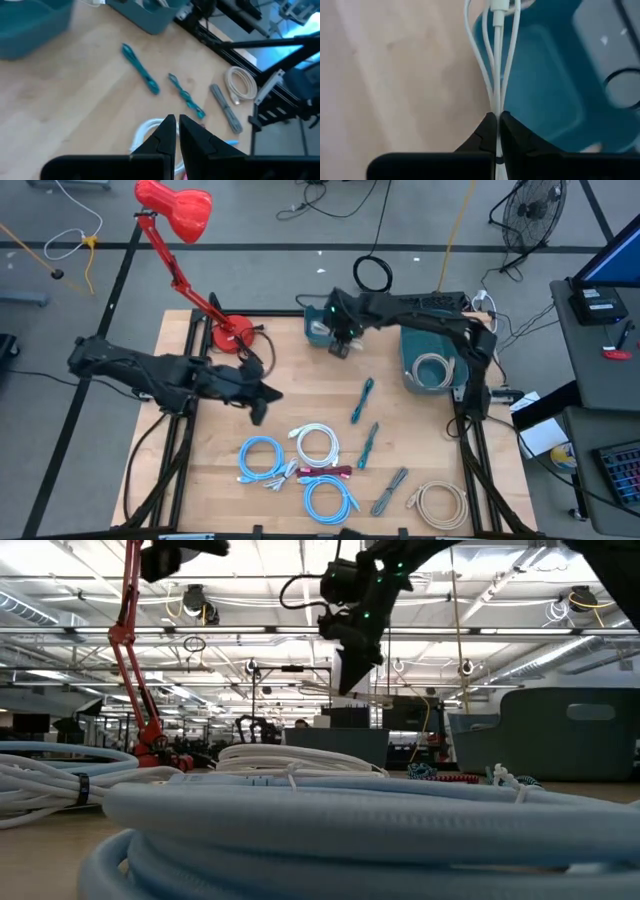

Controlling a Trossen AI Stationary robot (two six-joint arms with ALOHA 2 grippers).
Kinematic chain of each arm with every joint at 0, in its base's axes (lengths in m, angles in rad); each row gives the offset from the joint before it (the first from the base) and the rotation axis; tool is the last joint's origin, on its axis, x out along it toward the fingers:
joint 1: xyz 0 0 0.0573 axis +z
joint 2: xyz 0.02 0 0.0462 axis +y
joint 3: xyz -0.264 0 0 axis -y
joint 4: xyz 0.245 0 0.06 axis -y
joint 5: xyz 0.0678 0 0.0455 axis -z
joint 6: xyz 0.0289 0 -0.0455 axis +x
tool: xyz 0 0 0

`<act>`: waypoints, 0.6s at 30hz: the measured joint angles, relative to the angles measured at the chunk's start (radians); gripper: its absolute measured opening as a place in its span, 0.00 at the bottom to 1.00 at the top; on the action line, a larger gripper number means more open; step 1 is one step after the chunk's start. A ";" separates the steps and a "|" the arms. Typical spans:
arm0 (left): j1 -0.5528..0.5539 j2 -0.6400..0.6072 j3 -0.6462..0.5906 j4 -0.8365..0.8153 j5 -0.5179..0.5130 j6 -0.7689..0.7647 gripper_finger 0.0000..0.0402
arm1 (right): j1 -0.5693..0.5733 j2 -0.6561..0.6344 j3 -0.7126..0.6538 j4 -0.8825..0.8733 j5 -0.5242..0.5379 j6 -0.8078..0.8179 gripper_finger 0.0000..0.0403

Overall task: Pick & Place USB Port
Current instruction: Put the white charger cable into the left blue bin

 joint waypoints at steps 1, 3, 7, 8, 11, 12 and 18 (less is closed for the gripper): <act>0.005 -0.023 0.000 -0.025 -0.009 0.000 0.06 | -0.011 0.020 0.026 -0.006 -0.001 -0.023 0.00; 0.015 -0.060 0.000 -0.057 -0.024 0.005 0.06 | -0.027 0.062 0.083 -0.003 -0.002 -0.074 0.00; 0.031 -0.111 0.000 -0.127 -0.048 0.010 0.06 | -0.042 0.141 0.163 -0.020 -0.002 -0.234 0.00; 0.034 -0.119 0.000 -0.144 -0.054 0.003 0.06 | -0.042 0.156 0.176 -0.028 0.001 -0.279 0.00; 0.037 -0.134 0.000 -0.160 -0.056 -0.031 0.06 | -0.041 0.193 0.193 -0.048 0.046 -0.379 0.00; 0.037 -0.136 0.000 -0.165 -0.056 -0.034 0.06 | -0.041 0.202 0.193 -0.047 0.055 -0.398 0.00; 0.020 -0.135 0.000 -0.183 -0.054 -0.052 0.06 | -0.062 0.225 0.194 -0.049 0.079 -0.408 0.00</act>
